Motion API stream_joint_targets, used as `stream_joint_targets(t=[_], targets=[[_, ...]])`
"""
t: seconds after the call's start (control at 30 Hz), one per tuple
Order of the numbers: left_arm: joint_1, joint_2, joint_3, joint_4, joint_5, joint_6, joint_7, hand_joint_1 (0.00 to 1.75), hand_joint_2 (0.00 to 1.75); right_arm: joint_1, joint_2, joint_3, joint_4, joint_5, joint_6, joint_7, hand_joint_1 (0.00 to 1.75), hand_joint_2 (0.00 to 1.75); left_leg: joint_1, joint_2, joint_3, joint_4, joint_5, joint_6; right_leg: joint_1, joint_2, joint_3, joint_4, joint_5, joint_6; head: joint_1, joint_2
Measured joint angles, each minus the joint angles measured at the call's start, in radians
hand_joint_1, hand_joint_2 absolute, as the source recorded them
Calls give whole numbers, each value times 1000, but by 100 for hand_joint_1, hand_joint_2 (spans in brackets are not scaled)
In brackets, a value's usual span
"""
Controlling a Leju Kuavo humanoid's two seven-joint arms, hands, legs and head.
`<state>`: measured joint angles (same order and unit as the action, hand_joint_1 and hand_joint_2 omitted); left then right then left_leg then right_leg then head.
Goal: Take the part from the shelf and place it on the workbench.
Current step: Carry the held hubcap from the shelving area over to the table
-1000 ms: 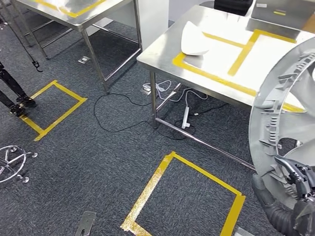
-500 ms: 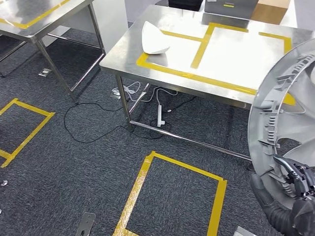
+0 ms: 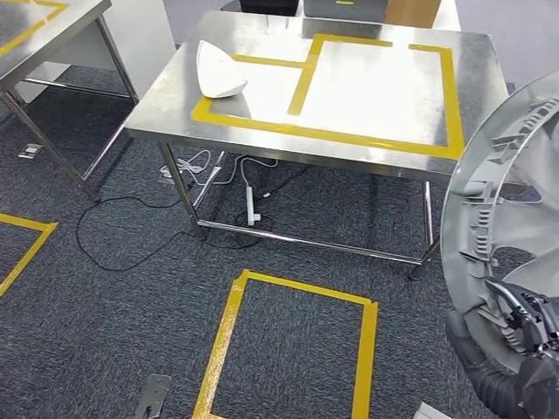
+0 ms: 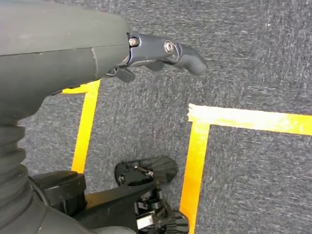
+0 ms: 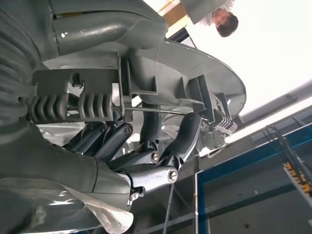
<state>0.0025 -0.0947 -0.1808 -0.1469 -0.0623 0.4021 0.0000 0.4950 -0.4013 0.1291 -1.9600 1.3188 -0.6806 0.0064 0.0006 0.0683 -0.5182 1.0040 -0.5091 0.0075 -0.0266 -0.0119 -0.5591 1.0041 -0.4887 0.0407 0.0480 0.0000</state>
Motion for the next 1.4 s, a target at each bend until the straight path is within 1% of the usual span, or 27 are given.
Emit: stream_joint_targets(t=[0.07,0.17,0.2,0.23,0.27,0.33,0.37,0.43,0.5,0.57,0.6,0.67,0.7,0.73,0.77,0.83,0.87,0.9,1.0,1.07,1.13,1.2,1.23,1.27,1.33,1.37,1.4], targets=[[-1,0,0,0,0,0,0,0,175,-1,0,0,0,1,0,3,175,175,4,-23,-21,50,-33,-10,-2,2,3,-1,-1,-12,-2,0],[4,0,0,0,0,0,0,0,175,-4,0,2,0,1,0,4,175,175,5,-51,-117,247,-119,-14,1,10,6,-1,-4,-23,-4,0],[6,0,0,0,0,0,0,0,175,-5,0,2,0,1,0,4,175,175,5,-53,-143,293,-128,-12,3,15,7,-1,-5,-24,-5,0],[8,0,0,0,0,0,0,0,175,-5,0,3,0,1,0,4,175,175,4,-53,-152,300,-112,-9,6,20,10,-1,-7,-26,-5,0],[8,0,0,0,0,1,0,0,175,-6,0,4,1,1,0,5,175,175,2,-54,-142,267,-78,-2,8,25,15,-1,-9,-27,-5,0],[8,2,0,0,0,2,0,0,175,-6,0,5,1,1,0,7,175,175,-5,-60,-94,137,5,18,12,33,23,-1,-14,-26,-4,0],[8,4,0,0,0,2,0,0,175,-7,0,5,2,1,0,7,175,175,-9,-63,-71,80,29,27,14,37,25,0,-17,-23,-4,0],[8,6,0,0,0,3,1,0,175,-8,0,7,4,1,0,9,175,175,-15,-68,-51,26,34,35,13,41,22,0,-19,-15,-5,0],[7,5,0,0,0,3,1,0,175,-8,-1,8,5,0,0,9,175,175,-13,-67,-47,10,31,35,11,42,20,-3,-21,-5,-7,0],[6,4,0,0,1,4,1,0,175,-8,-2,9,6,-1,0,11,175,175,-7,-66,-38,-5,35,38,11,34,6,25,-41,5,-4,0],[5,4,1,0,1,4,1,0,175,-9,-4,9,7,-1,0,12,175,175,-5,-66,-34,-11,36,40,10,29,-17,69,-64,10,-3,0],[5,2,1,0,1,4,1,0,175,-11,-6,13,10,-2,0,13,175,175,-5,-64,-31,-12,32,44,8,22,-89,200,-117,19,-1,0],[5,2,1,0,1,4,1,0,175,-11,-7,15,13,-2,0,14,175,175,-6,-63,-29,-12,30,44,7,21,-121,253,-129,23,-2,0],[6,2,1,0,1,4,1,0,175,-11,-8,17,15,-2,0,15,175,175,-5,-63,-26,-12,26,44,6,20,-138,272,-120,26,-1,0],[6,1,1,0,1,4,1,0,175,-11,-8,18,17,-3,0,17,175,175,-4,-63,-20,-12,22,42,5,18,-135,254,-93,29,-1,0],[6,1,1,0,1,4,1,0,175,-11,-9,18,20,-4,0,21,175,175,-2,-63,-4,-11,10,36,1,10,-81,130,-16,33,-1,0],[6,1,1,1,1,4,1,0,175,-12,-9,19,21,-4,0,22,175,175,-4,-63,1,-8,3,30,1,6,-51,70,5,32,0,0],[6,1,1,1,1,4,1,0,175,-13,-10,20,22,-3,0,22,175,175,-6,-63,4,-6,-2,25,2,5,-29,29,14,27,-1,0],[6,2,1,1,2,5,0,0,175,-16,-11,22,24,-2,0,21,175,175,-10,-60,6,-1,-12,12,4,10,-15,13,0,1,-4,0],[4,2,1,1,3,5,0,0,175,-15,-11,22,24,-3,0,23,175,175,-8,-60,0,27,-33,4,2,11,-7,12,-7,-12,-7,0],[3,2,1,1,3,6,0,0,175,-15,-11,23,24,-4,0,24,175,175,-5,-61,-51,135,-80,-5,2,11,4,10,-14,-23,-11,0],[5,2,1,1,3,6,0,0,175,-15,-11,23,24,-3,0,23,175,175,-4,-61,-131,273,-120,-8,5,13,12,10,-22,-29,-13,0],[7,2,1,1,3,6,0,0,175,-15,-11,23,24,-3,0,23,175,175,-4,-61,-158,306,-115,-6,7,16,18,10,-27,-30,-14,0],[8,2,1,1,3,6,0,0,175,-15,-11,23,24,-3,0,23,175,175,-5,-61,-166,299,-88,-1,9,19,25,10,-32,-31,-14,0],[9,4,1,1,3,6,-1,0,175,-15,-11,23,24,-4,0,24,175,175,-11,-63,-137,190,2,16,14,23,40,10,-44,-30,-14,0],[9,6,1,1,3,6,-1,0,175,-15,-11,24,24,-5,0,24,175,175,-16,-64,-116,131,35,28,16,25,44,9,-50,-28,-13,0],[9,8,1,1,3,7,-1,0,175,-15,-11,24,24,-6,0,25,175,175,-21,-65,-97,83,52,38,15,26,47,9,-54,-24,-13,0]])
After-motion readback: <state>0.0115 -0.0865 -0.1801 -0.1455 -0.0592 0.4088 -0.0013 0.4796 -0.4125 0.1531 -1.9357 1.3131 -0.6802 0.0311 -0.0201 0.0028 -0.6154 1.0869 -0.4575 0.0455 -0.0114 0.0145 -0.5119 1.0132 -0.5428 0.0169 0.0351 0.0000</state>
